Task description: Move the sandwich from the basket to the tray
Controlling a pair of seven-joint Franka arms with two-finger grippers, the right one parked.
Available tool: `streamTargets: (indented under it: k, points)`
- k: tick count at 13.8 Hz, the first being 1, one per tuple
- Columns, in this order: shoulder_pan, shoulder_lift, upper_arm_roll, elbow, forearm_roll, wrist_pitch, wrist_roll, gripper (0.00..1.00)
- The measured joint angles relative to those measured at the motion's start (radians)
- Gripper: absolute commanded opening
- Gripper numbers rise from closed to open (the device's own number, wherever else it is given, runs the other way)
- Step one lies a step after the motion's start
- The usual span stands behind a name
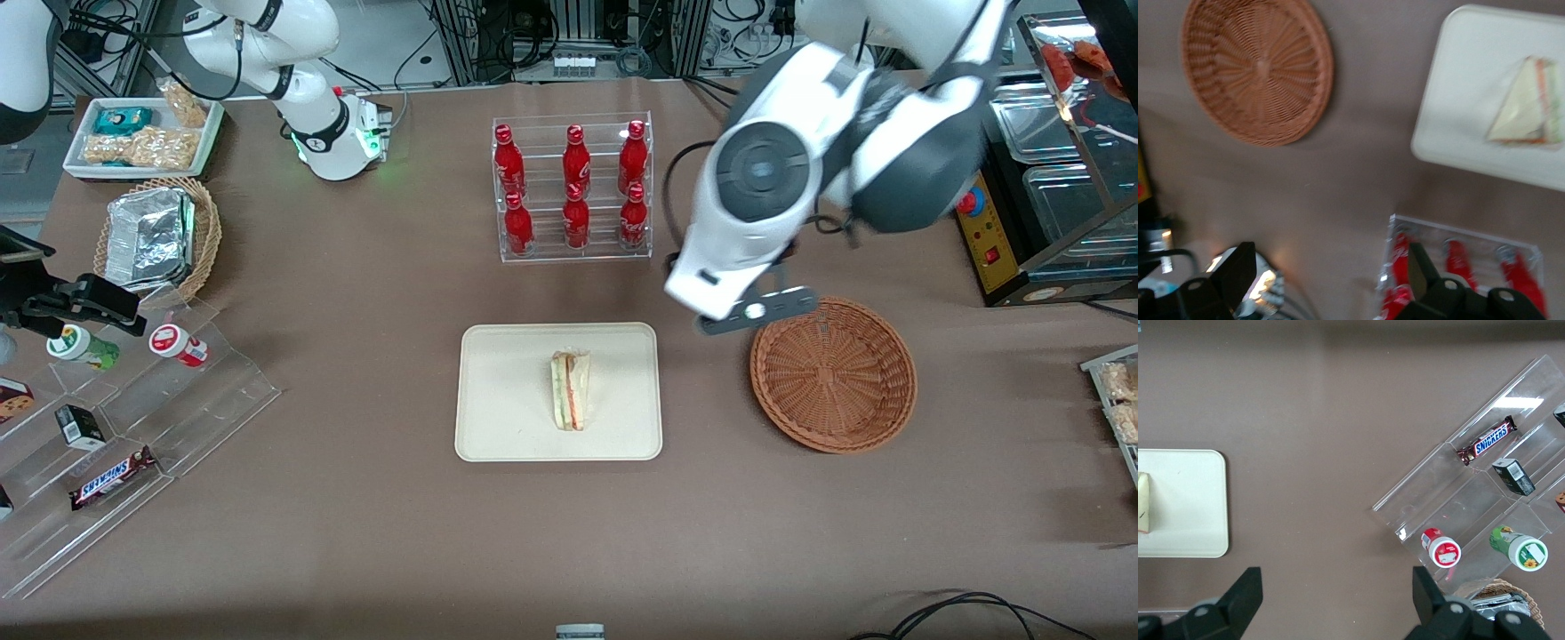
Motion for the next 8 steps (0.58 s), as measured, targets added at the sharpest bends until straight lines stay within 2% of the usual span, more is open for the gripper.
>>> streamTargets:
  k: [4, 8]
  points:
    - [0.240, -0.163, 0.005, -0.142, -0.016, -0.062, 0.193, 1.00]
    - [0.409, -0.288, 0.009, -0.300, -0.063, -0.042, 0.243, 1.00]
